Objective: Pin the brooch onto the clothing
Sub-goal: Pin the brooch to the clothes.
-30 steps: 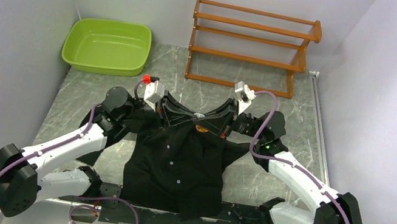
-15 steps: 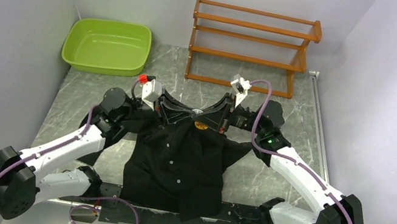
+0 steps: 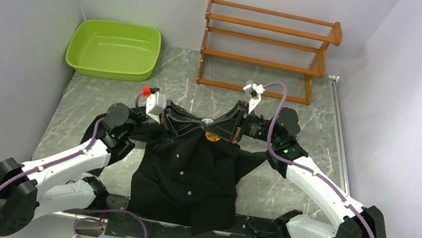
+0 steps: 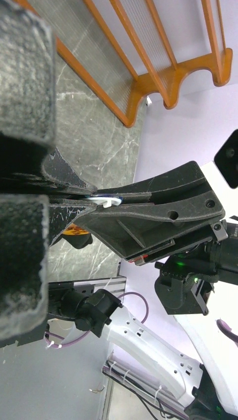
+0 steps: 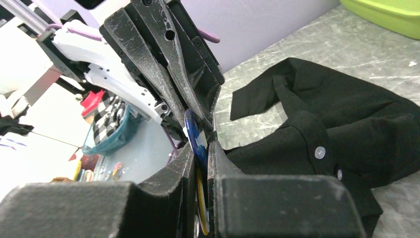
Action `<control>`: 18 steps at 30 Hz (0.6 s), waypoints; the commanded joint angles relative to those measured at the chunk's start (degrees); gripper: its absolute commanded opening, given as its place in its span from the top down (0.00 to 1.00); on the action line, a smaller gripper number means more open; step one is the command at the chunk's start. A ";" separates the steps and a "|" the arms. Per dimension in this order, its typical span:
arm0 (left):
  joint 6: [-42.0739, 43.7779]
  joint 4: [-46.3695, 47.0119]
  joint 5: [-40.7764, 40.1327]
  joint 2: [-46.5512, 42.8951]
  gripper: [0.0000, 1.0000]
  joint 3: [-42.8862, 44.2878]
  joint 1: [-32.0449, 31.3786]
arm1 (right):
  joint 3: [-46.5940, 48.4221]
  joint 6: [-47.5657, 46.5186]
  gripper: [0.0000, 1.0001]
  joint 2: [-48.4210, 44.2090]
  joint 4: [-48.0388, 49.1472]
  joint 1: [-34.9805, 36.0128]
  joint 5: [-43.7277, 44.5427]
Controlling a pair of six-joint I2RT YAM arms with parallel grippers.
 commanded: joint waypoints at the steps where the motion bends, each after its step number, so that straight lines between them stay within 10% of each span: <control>1: -0.26 8.65 3.74 -3.32 0.97 -2.14 0.53 | -0.65 6.91 1.00 -1.38 8.28 -5.17 6.76; 18: 2.60 4.13 0.15 -4.85 0.97 -2.75 0.53 | -7.57 17.33 0.91 2.75 35.28 -7.29 2.38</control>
